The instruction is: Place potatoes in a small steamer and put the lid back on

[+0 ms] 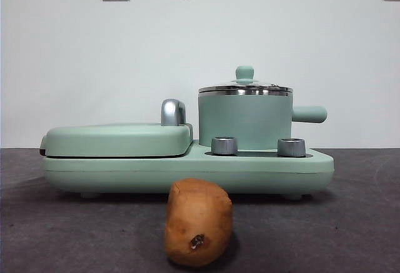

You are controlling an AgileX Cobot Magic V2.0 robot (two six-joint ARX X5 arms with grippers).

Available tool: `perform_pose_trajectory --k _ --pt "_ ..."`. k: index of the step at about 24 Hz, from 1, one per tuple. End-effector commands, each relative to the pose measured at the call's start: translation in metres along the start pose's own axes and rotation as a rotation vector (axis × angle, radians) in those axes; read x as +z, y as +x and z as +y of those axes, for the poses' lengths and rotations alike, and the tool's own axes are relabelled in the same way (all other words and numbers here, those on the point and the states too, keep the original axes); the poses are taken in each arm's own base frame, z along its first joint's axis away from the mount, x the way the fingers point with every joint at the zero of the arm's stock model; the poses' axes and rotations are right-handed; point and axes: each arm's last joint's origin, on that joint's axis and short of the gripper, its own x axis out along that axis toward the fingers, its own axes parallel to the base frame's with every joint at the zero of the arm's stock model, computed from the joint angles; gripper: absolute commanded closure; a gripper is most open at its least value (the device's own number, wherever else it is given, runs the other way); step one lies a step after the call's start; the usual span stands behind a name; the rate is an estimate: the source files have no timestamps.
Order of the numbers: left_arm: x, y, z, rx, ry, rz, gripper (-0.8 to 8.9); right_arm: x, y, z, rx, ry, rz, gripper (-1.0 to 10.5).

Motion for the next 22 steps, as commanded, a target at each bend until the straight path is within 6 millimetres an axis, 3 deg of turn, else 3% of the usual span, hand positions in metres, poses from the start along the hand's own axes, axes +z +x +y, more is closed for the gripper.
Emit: perform_pose_trajectory --k 1,5,14,22 --pt "0.008 0.021 -0.002 0.057 0.046 0.009 4.04 0.004 -0.001 0.002 0.006 -0.02 -0.011 5.0" --pt "0.011 0.053 -0.002 0.179 0.074 0.038 4.04 0.004 -0.001 0.002 0.005 -0.02 -0.011 5.0" --pt "0.002 0.111 0.003 0.228 0.112 0.009 4.05 0.004 -0.001 0.002 0.005 -0.021 -0.01 5.0" --pt "-0.001 0.14 0.015 0.271 0.18 -0.066 4.09 0.004 -0.001 0.002 0.005 -0.019 -0.009 5.0"
